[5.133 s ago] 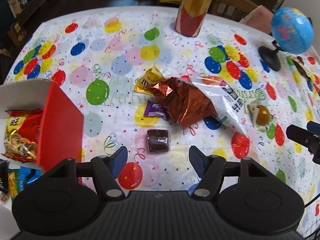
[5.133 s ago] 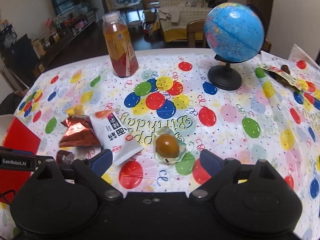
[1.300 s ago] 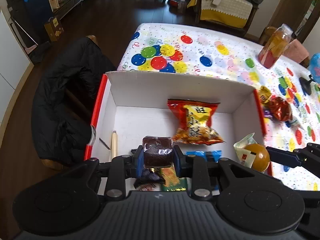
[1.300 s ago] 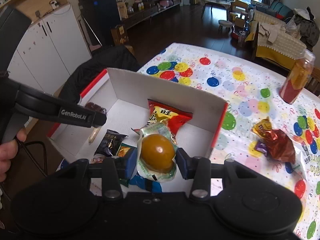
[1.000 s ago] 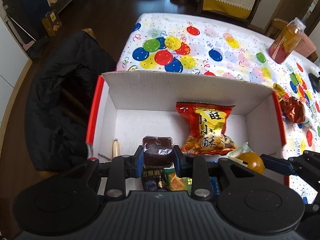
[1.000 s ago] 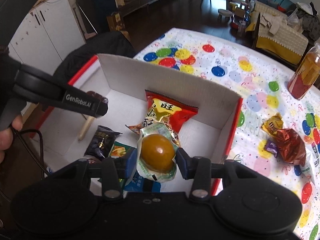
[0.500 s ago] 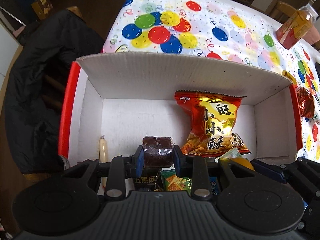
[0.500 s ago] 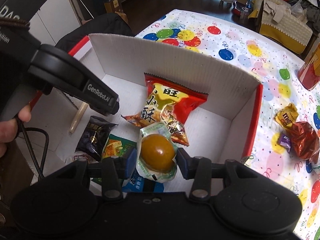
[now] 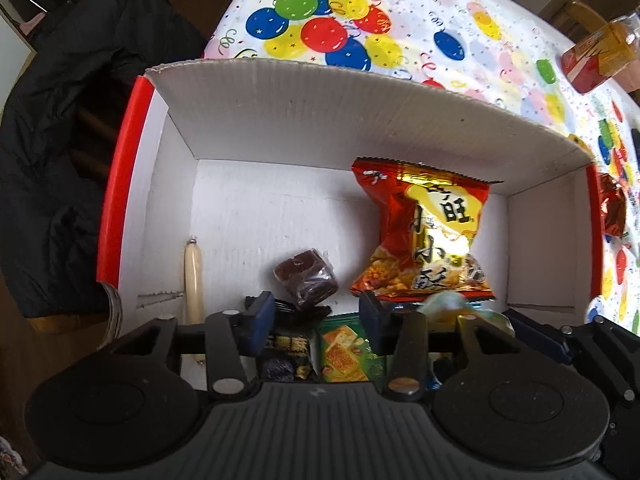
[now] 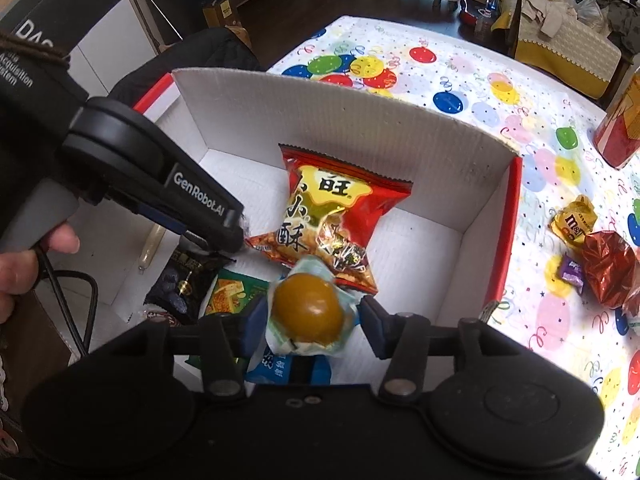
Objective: Organize snacks
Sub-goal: 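Open both tools to drop the egg and chocolate square into the box, then move both tools back toward the white noodle-snack bag and copper wrapper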
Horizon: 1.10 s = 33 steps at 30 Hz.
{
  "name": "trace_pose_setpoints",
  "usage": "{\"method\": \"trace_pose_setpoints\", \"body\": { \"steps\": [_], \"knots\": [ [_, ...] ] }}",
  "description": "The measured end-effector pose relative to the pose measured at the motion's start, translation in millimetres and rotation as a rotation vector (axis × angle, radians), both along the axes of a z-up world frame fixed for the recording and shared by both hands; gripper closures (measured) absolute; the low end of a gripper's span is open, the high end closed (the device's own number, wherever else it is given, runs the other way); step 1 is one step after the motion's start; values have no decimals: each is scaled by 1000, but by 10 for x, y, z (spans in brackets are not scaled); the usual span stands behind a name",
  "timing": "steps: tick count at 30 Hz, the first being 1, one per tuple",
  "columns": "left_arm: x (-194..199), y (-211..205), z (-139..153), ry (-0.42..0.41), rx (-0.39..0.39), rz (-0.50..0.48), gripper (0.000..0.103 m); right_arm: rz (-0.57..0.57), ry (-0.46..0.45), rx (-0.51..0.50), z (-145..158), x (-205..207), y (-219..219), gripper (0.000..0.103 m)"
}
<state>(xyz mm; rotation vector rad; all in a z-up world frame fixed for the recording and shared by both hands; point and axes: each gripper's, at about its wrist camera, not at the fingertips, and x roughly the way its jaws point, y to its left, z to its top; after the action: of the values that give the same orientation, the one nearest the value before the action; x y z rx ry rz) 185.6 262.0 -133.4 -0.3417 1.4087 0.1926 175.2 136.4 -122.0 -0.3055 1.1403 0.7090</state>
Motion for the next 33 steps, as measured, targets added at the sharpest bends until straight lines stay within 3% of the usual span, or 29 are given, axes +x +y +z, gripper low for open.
{"method": "trace_pose_setpoints", "body": {
  "steps": [3, 8, 10, 24, 28, 31, 33],
  "knots": [
    [-53, -14, 37, -14, 6, 9, 48, 1, -10, 19, 65, -27, -28, 43],
    [-176, -58, 128, -41, 11, 3, 46, 5, -35, 45, 197, -97, -82, 35],
    [-236, -86, 178, -56, 17, -2, 46, 1, -46, 60, 263, -131, -119, 27],
    [-633, -299, 638, -195, 42, -26, 21, -33, -111, 162, 706, -393, -552, 19],
    [-712, -437, 767, -237, 37, -39, 19, -55, -123, 199, 822, -452, -772, 9],
    [-757, -577, 859, -268, 31, -52, 16, -72, -124, 233, 897, -484, -954, 7],
    [-779, -687, 916, -295, 29, -65, 9, -86, -122, 253, 937, -499, -1085, 4]
  ]
}}
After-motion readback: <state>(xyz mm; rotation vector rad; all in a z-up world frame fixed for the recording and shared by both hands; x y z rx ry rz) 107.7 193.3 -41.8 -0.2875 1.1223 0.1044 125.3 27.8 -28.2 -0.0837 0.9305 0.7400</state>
